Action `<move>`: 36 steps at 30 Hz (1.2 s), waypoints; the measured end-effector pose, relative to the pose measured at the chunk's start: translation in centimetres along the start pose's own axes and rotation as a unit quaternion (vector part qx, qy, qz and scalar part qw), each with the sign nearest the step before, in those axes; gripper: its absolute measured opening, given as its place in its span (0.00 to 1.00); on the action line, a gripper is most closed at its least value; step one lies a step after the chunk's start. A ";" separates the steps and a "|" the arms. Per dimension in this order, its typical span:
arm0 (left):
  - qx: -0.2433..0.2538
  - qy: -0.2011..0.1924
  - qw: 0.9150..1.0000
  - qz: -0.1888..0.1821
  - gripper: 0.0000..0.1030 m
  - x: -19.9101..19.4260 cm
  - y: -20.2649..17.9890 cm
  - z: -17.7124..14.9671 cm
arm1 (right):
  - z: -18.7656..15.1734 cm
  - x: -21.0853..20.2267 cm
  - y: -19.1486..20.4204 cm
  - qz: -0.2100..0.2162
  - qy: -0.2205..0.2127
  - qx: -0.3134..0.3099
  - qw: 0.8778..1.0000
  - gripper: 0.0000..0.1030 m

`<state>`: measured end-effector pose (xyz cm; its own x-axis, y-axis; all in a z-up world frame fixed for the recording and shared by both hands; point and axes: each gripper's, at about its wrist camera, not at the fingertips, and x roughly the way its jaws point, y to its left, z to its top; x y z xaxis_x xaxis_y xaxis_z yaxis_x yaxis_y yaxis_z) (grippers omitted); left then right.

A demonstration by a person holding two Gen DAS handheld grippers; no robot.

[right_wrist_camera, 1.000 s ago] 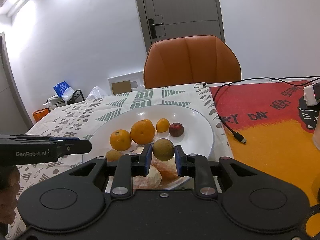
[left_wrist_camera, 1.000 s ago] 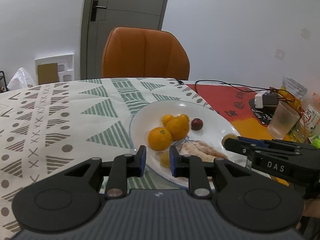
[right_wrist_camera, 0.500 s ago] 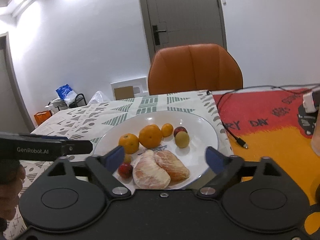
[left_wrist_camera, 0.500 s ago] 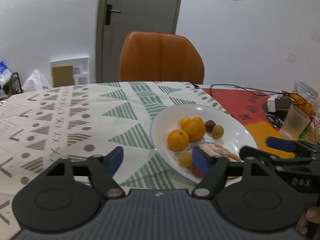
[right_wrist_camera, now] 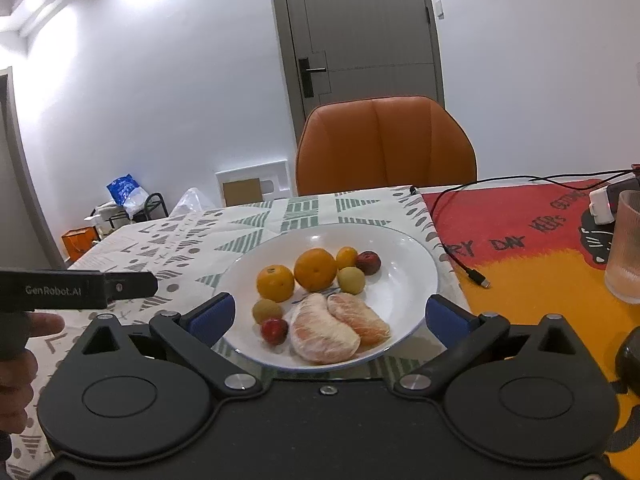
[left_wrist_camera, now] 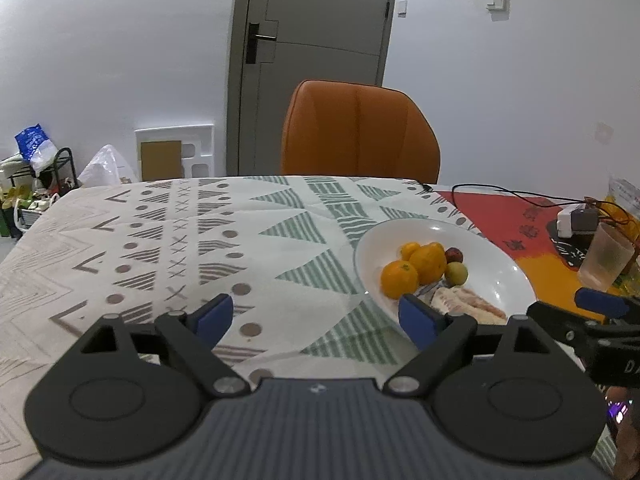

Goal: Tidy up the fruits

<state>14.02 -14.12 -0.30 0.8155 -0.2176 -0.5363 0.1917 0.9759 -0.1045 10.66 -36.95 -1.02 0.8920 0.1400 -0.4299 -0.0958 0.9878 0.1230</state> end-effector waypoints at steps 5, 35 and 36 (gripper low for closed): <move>-0.014 -0.007 1.000 0.010 0.88 -1.4 0.9 -0.3 | 0.0 -0.8 0.6 0.008 -0.001 0.004 1.000 1.00; -0.040 -0.037 0.998 0.035 1.00 -10.5 5.1 -2.3 | -0.4 -5.6 5.8 0.037 -0.021 -0.018 0.999 1.00; -0.039 -0.037 0.998 0.037 1.00 -10.7 5.2 -2.5 | -0.4 -5.6 6.0 0.036 -0.017 -0.018 0.999 1.00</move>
<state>4.94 -6.64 2.85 0.8646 -0.1431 -0.4816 0.0889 0.9870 -0.1337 4.95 -31.78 1.74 0.8969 0.2093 -0.3896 -0.1762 0.9771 0.1194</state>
